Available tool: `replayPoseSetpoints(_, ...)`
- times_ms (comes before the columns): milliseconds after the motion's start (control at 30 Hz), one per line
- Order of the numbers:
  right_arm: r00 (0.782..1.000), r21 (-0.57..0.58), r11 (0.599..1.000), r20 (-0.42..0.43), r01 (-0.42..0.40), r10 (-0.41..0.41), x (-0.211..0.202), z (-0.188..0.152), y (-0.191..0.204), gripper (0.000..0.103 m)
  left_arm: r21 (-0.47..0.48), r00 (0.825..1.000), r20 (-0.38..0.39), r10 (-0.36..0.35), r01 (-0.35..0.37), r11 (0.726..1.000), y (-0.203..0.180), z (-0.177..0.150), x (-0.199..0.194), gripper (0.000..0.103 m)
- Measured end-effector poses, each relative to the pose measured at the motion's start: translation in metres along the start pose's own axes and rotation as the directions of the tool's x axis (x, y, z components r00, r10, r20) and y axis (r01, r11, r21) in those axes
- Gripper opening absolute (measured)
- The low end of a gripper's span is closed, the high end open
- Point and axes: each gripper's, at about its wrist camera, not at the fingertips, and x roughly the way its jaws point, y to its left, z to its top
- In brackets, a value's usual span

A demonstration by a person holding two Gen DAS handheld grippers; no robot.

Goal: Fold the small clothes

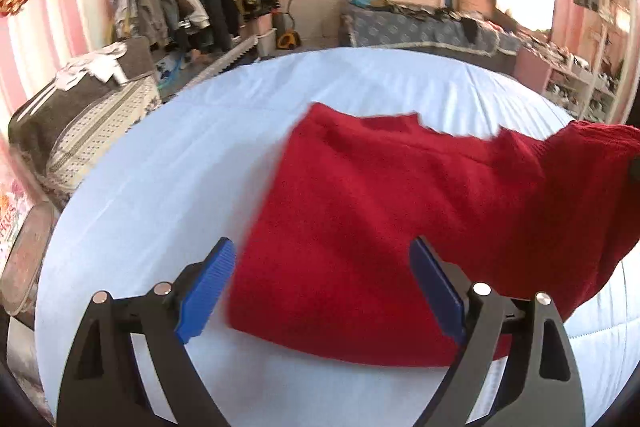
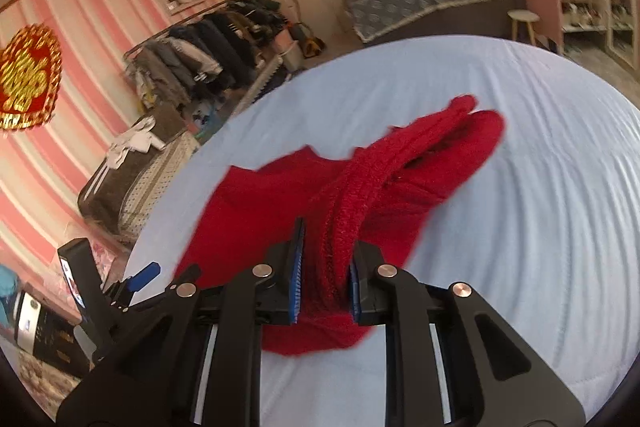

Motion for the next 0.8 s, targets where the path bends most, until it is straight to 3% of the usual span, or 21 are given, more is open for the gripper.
replayPoseSetpoints(233,0.999,-0.159,0.987,-0.047,-0.006,-0.001,0.061,0.002,0.087,0.018,-0.086,0.999,0.004,0.038,-0.037,0.996,0.076,0.003,-0.008,0.089)
replayPoseSetpoints(567,0.988,-0.35,0.933,-0.152,-0.081,0.028,0.136,-0.034,0.193,0.018,-0.172,0.996,-0.016,0.083,-0.084,0.981,0.147,-0.003,-0.009,0.089)
replayPoseSetpoints(700,0.97,-0.438,0.898,-0.234,-0.048,-0.062,0.182,-0.061,0.217,0.019,-0.183,0.996,-0.026,0.085,-0.088,0.979,0.154,-0.004,-0.008,0.089)
replayPoseSetpoints(767,0.956,-0.452,0.891,-0.278,-0.046,-0.091,0.198,-0.074,0.218,0.026,-0.173,0.996,-0.029,0.085,-0.089,0.981,0.152,-0.004,-0.007,0.089)
replayPoseSetpoints(800,0.955,-0.441,0.895,-0.284,-0.058,-0.078,0.199,-0.077,0.216,0.036,-0.171,0.996,-0.032,0.079,-0.084,0.982,0.149,-0.003,-0.005,0.089)
